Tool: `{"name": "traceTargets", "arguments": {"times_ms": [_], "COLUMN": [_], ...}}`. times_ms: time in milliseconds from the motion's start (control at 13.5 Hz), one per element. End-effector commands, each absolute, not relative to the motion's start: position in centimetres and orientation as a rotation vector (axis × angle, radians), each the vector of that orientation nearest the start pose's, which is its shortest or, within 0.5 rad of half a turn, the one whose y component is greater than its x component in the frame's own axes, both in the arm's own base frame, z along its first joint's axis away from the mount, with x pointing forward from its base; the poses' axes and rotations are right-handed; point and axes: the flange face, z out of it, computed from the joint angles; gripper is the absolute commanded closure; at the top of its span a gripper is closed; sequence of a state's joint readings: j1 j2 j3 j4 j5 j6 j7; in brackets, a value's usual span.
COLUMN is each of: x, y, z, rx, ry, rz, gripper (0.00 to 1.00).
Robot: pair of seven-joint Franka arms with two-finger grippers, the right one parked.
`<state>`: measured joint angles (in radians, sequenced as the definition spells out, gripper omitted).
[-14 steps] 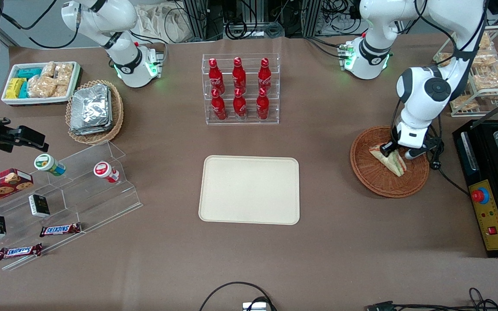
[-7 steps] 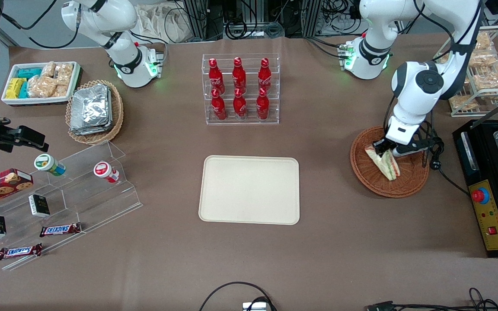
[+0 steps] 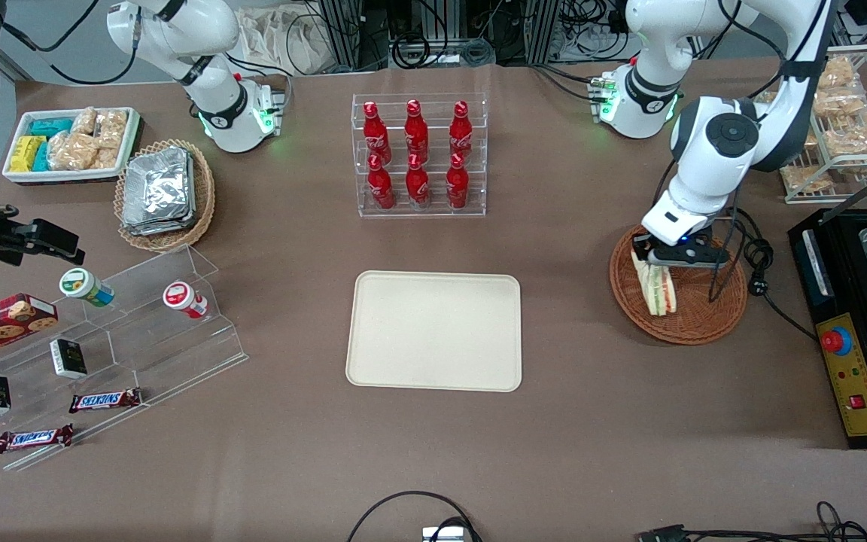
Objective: Place sandwich from basket to tray
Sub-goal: 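Lift the sandwich out of the basket and carry it over the tray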
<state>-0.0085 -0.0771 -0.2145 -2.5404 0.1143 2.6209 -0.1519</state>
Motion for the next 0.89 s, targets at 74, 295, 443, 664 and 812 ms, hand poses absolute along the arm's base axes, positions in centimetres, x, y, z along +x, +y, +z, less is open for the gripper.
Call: {"name": "traceTargets", "arguments": {"times_ms": [74,295,443,664,812], "x": [46.0,47.1,47.9,49.8,50.7], "y": [-15.4,-20.9,-23.8,-28.5,-30.5], "z": [33.2,34.5,34.9,34.8,34.4], "rx": [-3.056,-3.107,-3.128,-3.16,-3.178], "ry": [0.439,0.465,0.44,0.369,0.329], "rz": [-0.286,-0.252,-0.231,-0.164,-0.161], "gripper": [0.83,0.83,0.83,0.83,0.83]}}
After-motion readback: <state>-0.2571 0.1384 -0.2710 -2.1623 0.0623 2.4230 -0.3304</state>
